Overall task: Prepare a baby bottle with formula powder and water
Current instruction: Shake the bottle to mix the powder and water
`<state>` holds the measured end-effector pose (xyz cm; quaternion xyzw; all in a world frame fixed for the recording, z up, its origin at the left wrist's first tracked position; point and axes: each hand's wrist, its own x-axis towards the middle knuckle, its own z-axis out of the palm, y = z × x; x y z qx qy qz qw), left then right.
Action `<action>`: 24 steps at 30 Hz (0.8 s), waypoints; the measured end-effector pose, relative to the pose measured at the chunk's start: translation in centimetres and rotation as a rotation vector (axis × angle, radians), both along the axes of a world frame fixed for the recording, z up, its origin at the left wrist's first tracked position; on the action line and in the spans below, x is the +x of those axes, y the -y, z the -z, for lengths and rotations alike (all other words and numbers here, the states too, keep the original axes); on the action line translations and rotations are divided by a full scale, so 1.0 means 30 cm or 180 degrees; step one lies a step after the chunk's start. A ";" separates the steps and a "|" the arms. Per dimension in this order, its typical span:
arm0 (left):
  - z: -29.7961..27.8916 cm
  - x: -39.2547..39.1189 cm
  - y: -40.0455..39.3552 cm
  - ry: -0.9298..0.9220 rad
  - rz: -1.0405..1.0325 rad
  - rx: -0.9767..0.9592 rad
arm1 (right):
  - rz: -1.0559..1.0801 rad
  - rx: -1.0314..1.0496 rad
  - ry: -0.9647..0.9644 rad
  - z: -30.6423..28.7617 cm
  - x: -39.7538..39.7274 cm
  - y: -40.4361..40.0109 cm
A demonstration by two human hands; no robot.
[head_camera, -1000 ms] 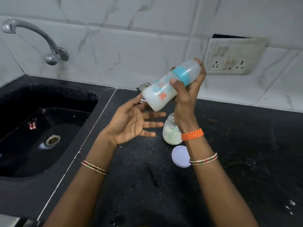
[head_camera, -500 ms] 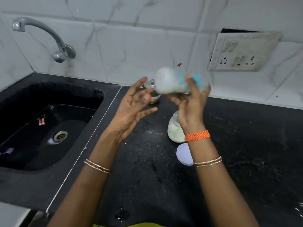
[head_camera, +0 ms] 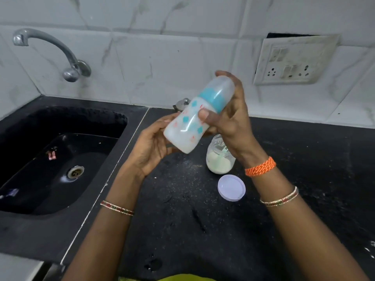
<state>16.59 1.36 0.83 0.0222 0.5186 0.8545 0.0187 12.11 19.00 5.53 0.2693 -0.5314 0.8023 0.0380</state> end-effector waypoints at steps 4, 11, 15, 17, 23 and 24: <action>0.008 0.001 0.012 -0.0035 -0.0075 0.0041 | 0.0011 -0.1111 0.0523 -0.022 -0.029 -0.033; 0.031 0.013 0.030 0.0103 -0.0280 0.0147 | -0.0664 0.0204 0.0348 -0.006 -0.016 0.034; 0.074 0.016 0.036 0.0354 -0.0145 -0.0088 | -0.0926 0.1322 0.0169 0.021 -0.064 0.017; 0.083 0.012 0.041 0.0627 -0.0183 -0.0464 | -0.1017 0.1913 0.0080 0.056 -0.087 0.026; 0.223 0.026 0.086 0.1504 -0.0647 -0.0568 | -0.1004 0.2613 0.0164 0.168 -0.131 0.107; 0.238 0.028 0.094 0.1594 -0.0717 -0.0566 | -0.1012 0.2709 0.0158 0.186 -0.142 0.122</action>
